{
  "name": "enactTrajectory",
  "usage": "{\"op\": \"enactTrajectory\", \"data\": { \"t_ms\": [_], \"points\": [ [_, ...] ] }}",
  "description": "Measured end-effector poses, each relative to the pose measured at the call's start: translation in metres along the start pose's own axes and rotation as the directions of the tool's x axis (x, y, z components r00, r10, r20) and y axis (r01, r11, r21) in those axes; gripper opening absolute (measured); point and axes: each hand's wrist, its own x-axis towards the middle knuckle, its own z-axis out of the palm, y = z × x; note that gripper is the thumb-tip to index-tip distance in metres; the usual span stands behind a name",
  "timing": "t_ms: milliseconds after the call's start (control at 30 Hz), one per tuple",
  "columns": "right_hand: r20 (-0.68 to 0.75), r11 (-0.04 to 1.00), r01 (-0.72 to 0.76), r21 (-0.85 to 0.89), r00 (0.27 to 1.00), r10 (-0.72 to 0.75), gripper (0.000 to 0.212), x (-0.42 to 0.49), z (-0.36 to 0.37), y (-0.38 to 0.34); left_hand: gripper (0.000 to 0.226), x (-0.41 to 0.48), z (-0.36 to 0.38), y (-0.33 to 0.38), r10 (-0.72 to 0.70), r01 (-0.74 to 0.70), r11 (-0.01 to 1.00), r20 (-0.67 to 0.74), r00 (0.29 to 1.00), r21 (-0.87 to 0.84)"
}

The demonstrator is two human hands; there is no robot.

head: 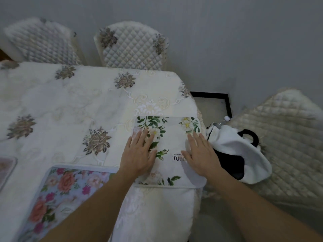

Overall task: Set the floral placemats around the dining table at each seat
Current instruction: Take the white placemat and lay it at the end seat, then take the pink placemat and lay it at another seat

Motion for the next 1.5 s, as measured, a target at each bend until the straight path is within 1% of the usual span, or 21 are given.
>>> {"op": "enactTrajectory", "data": {
  "t_ms": [100, 233, 367, 467, 733, 833, 1000, 1133, 1233, 1300, 1500],
  "points": [
    [-0.031, 0.999, 0.014, -0.037, 0.999, -0.015, 0.069, -0.022, -0.027, -0.006, 0.073, -0.024, -0.024, 0.009, -0.019, 0.02, 0.999, -0.019, 1.0, 0.031],
    [-0.151, 0.998, 0.03, -0.056, 0.988, -0.038, 0.062, -0.048, -0.063, -0.021, 0.072, -0.05, -0.059, 0.022, -0.025, 0.03, 0.997, -0.08, 0.996, 0.064],
    [-0.223, 0.999, 0.03, -0.019, 0.974, -0.033, 0.06, -0.072, -0.09, -0.037, 0.066, -0.07, -0.089, 0.038, -0.022, 0.03, 0.999, -0.166, 0.986, 0.043],
    [-0.288, 0.999, 0.052, -0.004, 0.956, -0.051, 0.059, -0.089, -0.102, -0.045, 0.066, -0.084, -0.106, 0.049, -0.016, 0.026, 0.999, -0.221, 0.975, 0.042],
    [-0.377, 0.995, 0.104, -0.01, 0.921, -0.1, 0.058, -0.119, -0.122, -0.07, 0.067, -0.115, -0.126, 0.062, 0.002, 0.023, 0.997, -0.348, 0.938, 0.068],
    [-0.383, 0.987, 0.159, -0.025, 0.911, -0.156, 0.063, -0.125, -0.12, -0.079, 0.066, -0.138, -0.13, 0.064, -0.035, 0.07, 0.995, -0.387, 0.921, 0.077],
    [-0.344, 0.95, 0.308, -0.043, 0.889, -0.304, 0.058, -0.134, -0.116, -0.109, 0.067, -0.181, -0.136, 0.055, -0.163, 0.214, 0.973, -0.409, 0.898, 0.083],
    [-0.347, 0.883, 0.464, -0.064, 0.819, -0.456, 0.053, -0.145, -0.107, -0.139, 0.065, -0.224, -0.135, 0.048, -0.295, 0.359, 0.931, -0.45, 0.843, 0.062],
    [-0.299, 0.831, 0.551, -0.068, 0.784, -0.544, 0.055, -0.157, -0.096, -0.163, 0.064, -0.264, -0.126, 0.041, -0.39, 0.452, 0.891, -0.446, 0.805, 0.037],
    [-0.269, 0.787, 0.611, -0.087, 0.746, -0.609, 0.057, -0.168, -0.088, -0.181, 0.067, -0.297, -0.121, 0.035, -0.46, 0.521, 0.853, -0.433, 0.775, 0.026],
    [-0.201, 0.62, 0.78, -0.088, 0.596, -0.778, 0.056, -0.206, -0.062, -0.252, 0.059, -0.399, -0.109, 0.016, -0.63, 0.72, 0.694, -0.503, 0.592, -0.022]
  ]
}}
